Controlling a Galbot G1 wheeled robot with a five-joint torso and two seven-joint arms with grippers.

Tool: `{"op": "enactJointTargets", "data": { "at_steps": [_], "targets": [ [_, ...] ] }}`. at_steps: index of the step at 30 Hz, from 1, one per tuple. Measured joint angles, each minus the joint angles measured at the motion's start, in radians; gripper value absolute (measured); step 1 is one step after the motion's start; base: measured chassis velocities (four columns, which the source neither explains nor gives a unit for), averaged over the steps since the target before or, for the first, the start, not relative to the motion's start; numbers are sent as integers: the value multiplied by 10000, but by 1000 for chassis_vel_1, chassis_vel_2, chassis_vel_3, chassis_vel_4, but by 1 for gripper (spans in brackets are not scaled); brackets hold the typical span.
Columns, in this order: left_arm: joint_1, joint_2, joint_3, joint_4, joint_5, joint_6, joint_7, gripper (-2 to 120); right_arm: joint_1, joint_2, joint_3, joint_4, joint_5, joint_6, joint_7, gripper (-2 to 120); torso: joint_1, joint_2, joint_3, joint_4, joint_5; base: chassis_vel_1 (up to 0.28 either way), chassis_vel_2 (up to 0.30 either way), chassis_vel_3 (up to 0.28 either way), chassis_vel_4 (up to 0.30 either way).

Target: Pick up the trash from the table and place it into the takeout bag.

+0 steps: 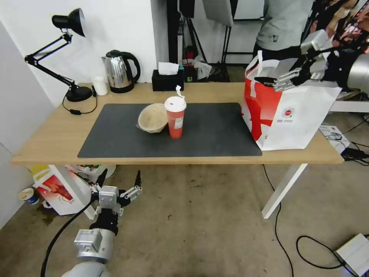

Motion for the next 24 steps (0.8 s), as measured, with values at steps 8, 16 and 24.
{"op": "enactJointTargets", "data": {
  "at_steps": [8,16,24],
  "targets": [
    [0,0,-1,0,0,0,0,100,236,1579,-93,1081,260,30,594,100,0,0,0,0,-1,0,0,0,0],
    [0,1,-1,0,0,0,0,100,511,2815,-639,2117,64,44,1760,100,0,0,-1,0,0,0,0,0,0],
    [0,0,0,0,0,0,0,100,574,5437,-2839,3456,-2310,819,3768,100,0,0,-1,0,-4,0,0,0,0]
  ]
}}
